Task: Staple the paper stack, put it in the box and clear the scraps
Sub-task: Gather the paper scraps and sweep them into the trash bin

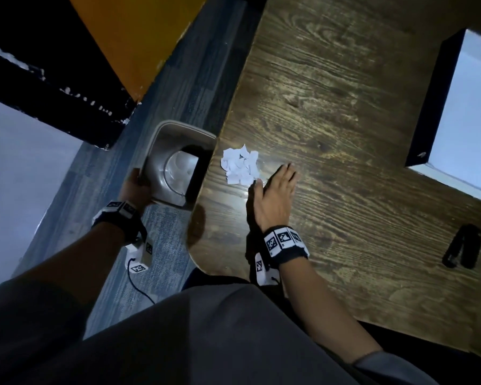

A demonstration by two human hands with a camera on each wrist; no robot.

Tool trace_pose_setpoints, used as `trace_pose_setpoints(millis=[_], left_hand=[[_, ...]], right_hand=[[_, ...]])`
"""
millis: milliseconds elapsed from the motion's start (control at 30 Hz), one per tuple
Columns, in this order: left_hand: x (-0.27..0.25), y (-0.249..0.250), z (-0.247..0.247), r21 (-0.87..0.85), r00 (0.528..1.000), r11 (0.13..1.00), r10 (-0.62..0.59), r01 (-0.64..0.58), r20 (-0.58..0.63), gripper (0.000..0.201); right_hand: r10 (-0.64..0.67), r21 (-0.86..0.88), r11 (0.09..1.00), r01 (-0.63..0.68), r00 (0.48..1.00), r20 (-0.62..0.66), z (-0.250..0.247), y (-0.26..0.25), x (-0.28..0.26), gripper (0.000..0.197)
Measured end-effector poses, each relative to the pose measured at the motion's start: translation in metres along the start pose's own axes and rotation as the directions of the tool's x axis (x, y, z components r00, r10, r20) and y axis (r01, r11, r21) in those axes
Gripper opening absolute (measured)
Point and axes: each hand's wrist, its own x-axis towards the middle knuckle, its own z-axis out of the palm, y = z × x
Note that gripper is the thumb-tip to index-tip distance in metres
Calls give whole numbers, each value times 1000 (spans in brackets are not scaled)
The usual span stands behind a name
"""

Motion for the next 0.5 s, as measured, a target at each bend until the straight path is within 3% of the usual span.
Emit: trace_pose_setpoints(millis=[167,267,500], left_hand=[[34,-29,3,18,997,997,71,-71,-25,32],[19,-10,5,8,995,995,100,-100,-3,21],[-9,21,10,-3,998,998,60,-60,34,37]], right_hand=[[-73,28,997,72,997,29,17,-36,14,76],[-196,19,981,195,979,62,28,-58,16,73],[-390,-93,908,409,905,167,54,-111,8,71]])
